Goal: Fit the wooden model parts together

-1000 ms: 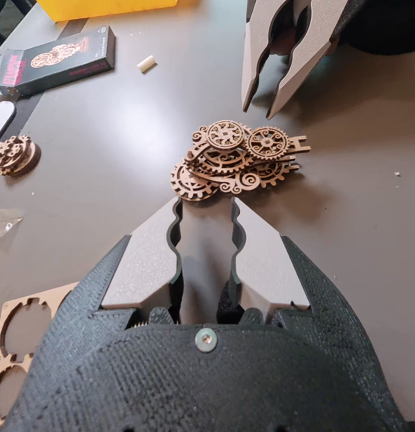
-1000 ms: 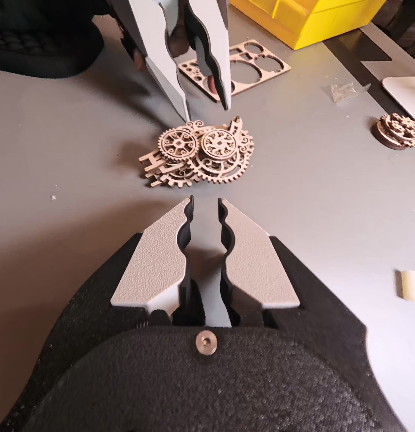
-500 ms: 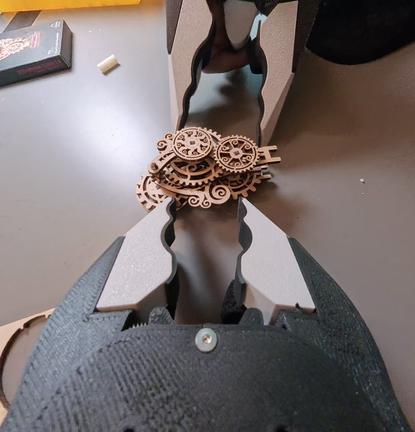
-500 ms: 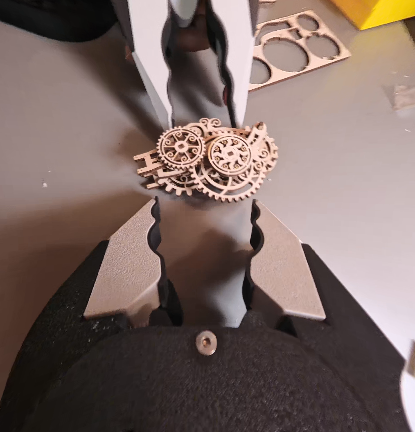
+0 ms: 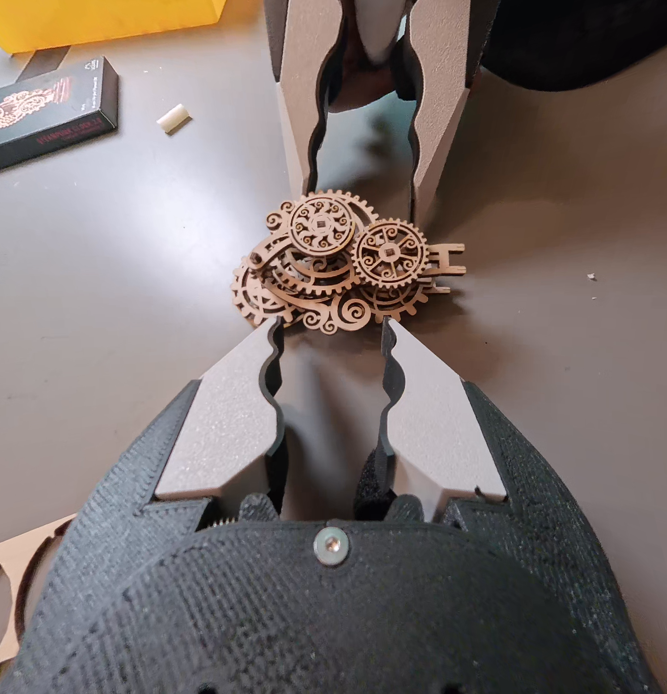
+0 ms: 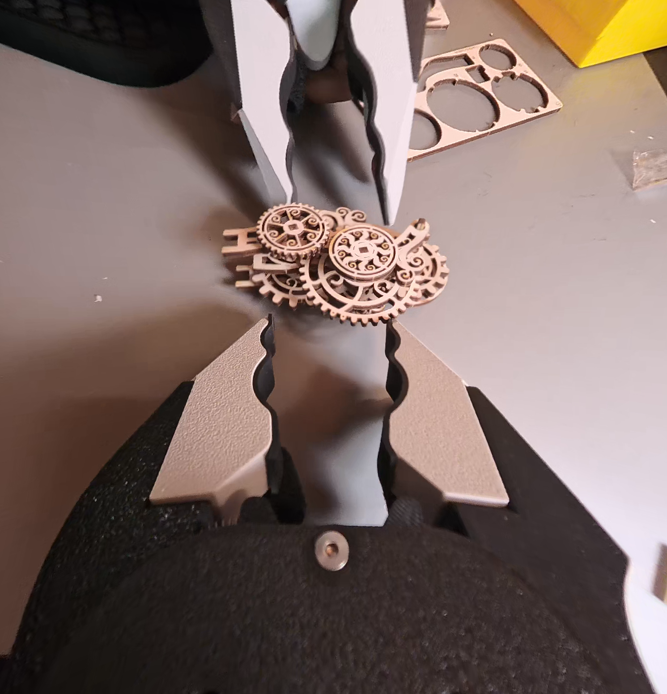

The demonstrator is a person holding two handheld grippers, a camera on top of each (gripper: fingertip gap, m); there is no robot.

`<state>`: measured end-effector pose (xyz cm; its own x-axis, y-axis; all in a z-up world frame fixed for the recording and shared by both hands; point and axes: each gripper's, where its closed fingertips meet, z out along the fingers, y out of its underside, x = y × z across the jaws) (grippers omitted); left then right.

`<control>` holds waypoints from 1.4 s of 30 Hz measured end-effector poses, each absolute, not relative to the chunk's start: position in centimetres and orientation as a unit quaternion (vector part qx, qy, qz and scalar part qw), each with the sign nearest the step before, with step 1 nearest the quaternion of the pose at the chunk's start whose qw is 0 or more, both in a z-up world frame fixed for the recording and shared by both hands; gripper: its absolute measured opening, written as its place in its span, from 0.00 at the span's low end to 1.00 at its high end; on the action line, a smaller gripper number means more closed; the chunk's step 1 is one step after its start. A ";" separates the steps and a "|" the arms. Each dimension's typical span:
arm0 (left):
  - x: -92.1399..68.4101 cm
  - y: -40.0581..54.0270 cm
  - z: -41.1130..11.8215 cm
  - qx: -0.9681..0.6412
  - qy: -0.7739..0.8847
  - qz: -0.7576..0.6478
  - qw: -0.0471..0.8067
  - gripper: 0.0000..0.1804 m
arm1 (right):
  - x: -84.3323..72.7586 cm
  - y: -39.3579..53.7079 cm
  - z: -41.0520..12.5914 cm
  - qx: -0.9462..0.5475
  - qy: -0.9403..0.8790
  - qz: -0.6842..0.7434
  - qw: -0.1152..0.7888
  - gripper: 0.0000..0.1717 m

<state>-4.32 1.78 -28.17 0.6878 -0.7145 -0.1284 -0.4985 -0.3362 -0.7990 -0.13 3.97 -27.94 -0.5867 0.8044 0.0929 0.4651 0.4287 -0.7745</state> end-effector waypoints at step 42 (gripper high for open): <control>-29.1 -14.4 -28.9 -0.941 -0.139 0.120 0.283 0.02 | 0.0 7.6 -17.7 -0.419 -0.644 0.459 0.446 0.27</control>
<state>-29.11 -14.45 -28.89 0.9323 0.3305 -0.1470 0.1946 -0.8008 -0.5664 0.04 7.59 -17.68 -0.2515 0.9491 0.1898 0.1303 0.2275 -0.9650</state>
